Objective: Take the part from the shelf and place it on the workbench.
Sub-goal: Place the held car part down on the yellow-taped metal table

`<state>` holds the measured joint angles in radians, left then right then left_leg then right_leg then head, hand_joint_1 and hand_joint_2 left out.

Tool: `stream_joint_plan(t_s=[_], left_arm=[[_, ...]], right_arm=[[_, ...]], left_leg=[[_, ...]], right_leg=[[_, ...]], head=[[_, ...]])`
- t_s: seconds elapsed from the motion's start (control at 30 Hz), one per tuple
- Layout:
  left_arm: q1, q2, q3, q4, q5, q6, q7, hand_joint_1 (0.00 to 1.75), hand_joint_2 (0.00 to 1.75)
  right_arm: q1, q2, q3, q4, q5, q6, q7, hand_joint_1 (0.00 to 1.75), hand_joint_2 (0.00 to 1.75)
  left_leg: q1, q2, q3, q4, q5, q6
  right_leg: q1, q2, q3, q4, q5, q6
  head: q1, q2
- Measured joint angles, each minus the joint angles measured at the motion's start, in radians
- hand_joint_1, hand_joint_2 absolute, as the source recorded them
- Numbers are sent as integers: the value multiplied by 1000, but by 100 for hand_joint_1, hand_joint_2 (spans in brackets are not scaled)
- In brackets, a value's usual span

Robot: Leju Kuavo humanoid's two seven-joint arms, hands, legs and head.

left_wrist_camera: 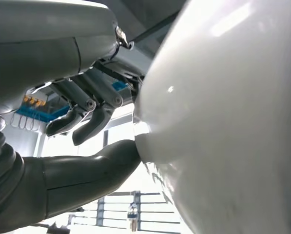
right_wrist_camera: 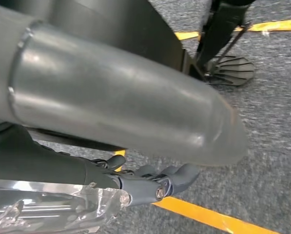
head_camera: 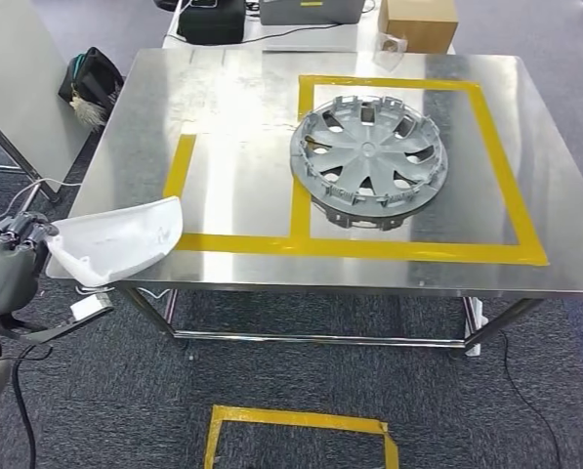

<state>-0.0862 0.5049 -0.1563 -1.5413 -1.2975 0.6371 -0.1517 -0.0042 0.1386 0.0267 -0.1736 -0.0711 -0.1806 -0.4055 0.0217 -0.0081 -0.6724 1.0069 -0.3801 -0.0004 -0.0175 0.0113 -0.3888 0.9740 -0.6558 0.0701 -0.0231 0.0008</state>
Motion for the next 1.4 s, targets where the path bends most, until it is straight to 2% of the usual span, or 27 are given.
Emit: stream_joint_plan(t_s=[0.07,0.1,0.13,0.17,0.2,0.23,0.27,0.3,0.33,0.47,0.57,0.67,0.77,0.83,1.23,1.4], left_arm=[[13,-3,0,4,0,1,0,175,175],[18,-5,-1,7,0,1,0,175,175],[22,-7,-2,9,0,0,0,175,175],[24,-9,-2,10,0,0,0,175,175],[23,-11,-3,10,0,0,0,175,175],[22,-12,-2,10,0,0,0,175,175],[21,-13,-2,10,0,0,0,175,175],[20,-13,-1,10,0,1,0,175,175],[20,-14,-1,10,0,1,0,175,175],[17,-12,6,9,0,2,0,175,175],[8,-14,10,8,0,-3,-2,175,175],[-16,-19,7,8,-2,-26,-7,175,175],[-65,-29,-11,17,-13,-87,-13,175,175],[-113,-40,-38,37,-24,-139,-11,175,175],[-303,-116,-198,181,-29,-270,42,175,175],[-370,-155,-256,249,-25,-302,65,175,175]], right_arm=[[0,0,0,2,0,0,-1,0,0],[1,0,0,3,0,0,-1,0,0],[1,0,0,4,0,0,-1,0,0],[1,0,0,5,0,-1,-1,0,0],[1,0,0,5,0,-1,-1,0,0],[2,0,0,5,0,-1,-1,0,0],[3,0,0,5,0,-1,-1,0,0],[5,0,-1,6,0,-2,-1,0,0],[6,0,-1,7,0,-2,-1,0,0],[5,0,-2,8,0,-2,-1,0,0],[3,0,-2,7,1,-2,-1,0,0],[0,0,-2,7,4,-2,0,0,0],[-5,0,-2,7,11,0,3,0,0],[-9,0,-2,6,16,4,6,0,0],[-13,0,-1,4,29,21,10,0,0],[-13,0,0,3,32,24,11,0,0]], left_leg=[[-1,-1,39,-15,-20,5],[-4,-1,55,-19,-27,7],[-7,-2,68,-21,-34,9],[-9,-3,78,-21,-40,10],[-12,-5,86,-21,-45,11],[-14,-7,92,-21,-49,11],[-16,-9,95,-22,-52,10],[-17,-11,96,-20,-53,8],[-18,-13,93,-19,-52,5],[-22,-14,74,-11,-45,3],[-22,-12,80,-16,-42,4],[-21,-12,87,-20,-42,0],[-21,-12,94,-22,-45,-9],[-21,-13,95,-22,-44,-11],[-22,-14,95,-21,-43,-9],[-23,-14,95,-21,-42,-7]], right_leg=[[7,-5,-20,110,-74,-4],[11,-6,-46,179,-96,-6],[15,-6,-74,230,-95,-8],[18,-6,-99,250,-69,-11],[20,-5,-115,232,-19,-15],[22,-5,-123,183,45,-20],[24,-4,-128,137,98,-26],[26,-2,-129,97,138,-31],[27,-1,-128,72,156,-35],[23,5,-110,25,129,-14],[24,6,-107,23,127,-20],[26,4,-106,23,122,-30],[27,2,-103,23,119,-38],[27,0,-101,23,120,-39],[25,0,-94,14,126,-37],[25,2,-84,13,130,-32]], head=[[1,0],[1,0],[0,0],[0,0],[1,0],[1,0],[0,0],[-1,0],[-2,0],[-3,0],[-4,0],[-4,0],[-3,0],[-3,0],[-3,0],[-3,0]])
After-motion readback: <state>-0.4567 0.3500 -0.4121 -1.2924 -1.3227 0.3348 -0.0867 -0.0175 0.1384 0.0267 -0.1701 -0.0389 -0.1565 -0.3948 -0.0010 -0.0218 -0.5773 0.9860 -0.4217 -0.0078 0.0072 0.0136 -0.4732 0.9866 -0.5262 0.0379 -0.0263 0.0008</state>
